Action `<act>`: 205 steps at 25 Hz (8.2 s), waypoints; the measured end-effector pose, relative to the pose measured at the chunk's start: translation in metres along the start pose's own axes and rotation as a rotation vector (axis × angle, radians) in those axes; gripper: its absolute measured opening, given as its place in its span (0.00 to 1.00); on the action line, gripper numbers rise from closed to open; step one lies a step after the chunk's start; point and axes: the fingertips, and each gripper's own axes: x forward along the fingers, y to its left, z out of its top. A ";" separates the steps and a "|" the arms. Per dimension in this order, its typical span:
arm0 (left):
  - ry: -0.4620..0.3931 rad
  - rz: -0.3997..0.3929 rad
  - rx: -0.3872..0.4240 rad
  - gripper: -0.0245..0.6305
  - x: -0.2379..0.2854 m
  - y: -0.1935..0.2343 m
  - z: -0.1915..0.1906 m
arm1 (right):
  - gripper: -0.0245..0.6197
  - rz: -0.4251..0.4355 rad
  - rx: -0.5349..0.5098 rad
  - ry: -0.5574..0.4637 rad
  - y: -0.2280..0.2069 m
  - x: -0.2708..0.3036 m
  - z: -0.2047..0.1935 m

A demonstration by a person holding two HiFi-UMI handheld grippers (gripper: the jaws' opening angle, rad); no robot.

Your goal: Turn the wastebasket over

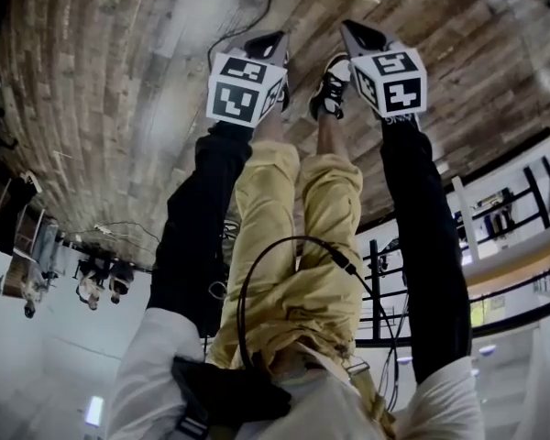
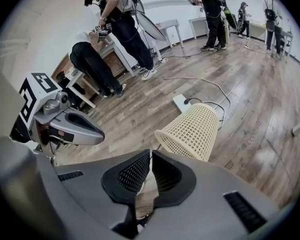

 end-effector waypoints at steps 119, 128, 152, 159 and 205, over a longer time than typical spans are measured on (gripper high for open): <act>-0.163 0.003 0.100 0.04 -0.085 -0.152 0.040 | 0.07 -0.308 -0.158 -0.283 0.029 -0.202 0.045; -0.316 -0.033 0.213 0.04 -0.192 -0.238 0.102 | 0.07 -0.377 -0.156 -0.434 0.081 -0.341 0.086; -0.869 0.099 0.361 0.04 -0.577 -0.382 0.187 | 0.07 -0.507 -0.271 -0.946 0.266 -0.694 0.181; -0.983 0.081 0.389 0.04 -0.614 -0.406 0.199 | 0.07 -0.438 -0.289 -1.035 0.301 -0.717 0.202; -1.120 0.065 0.504 0.04 -0.648 -0.435 0.288 | 0.07 -0.449 -0.352 -1.187 0.289 -0.770 0.281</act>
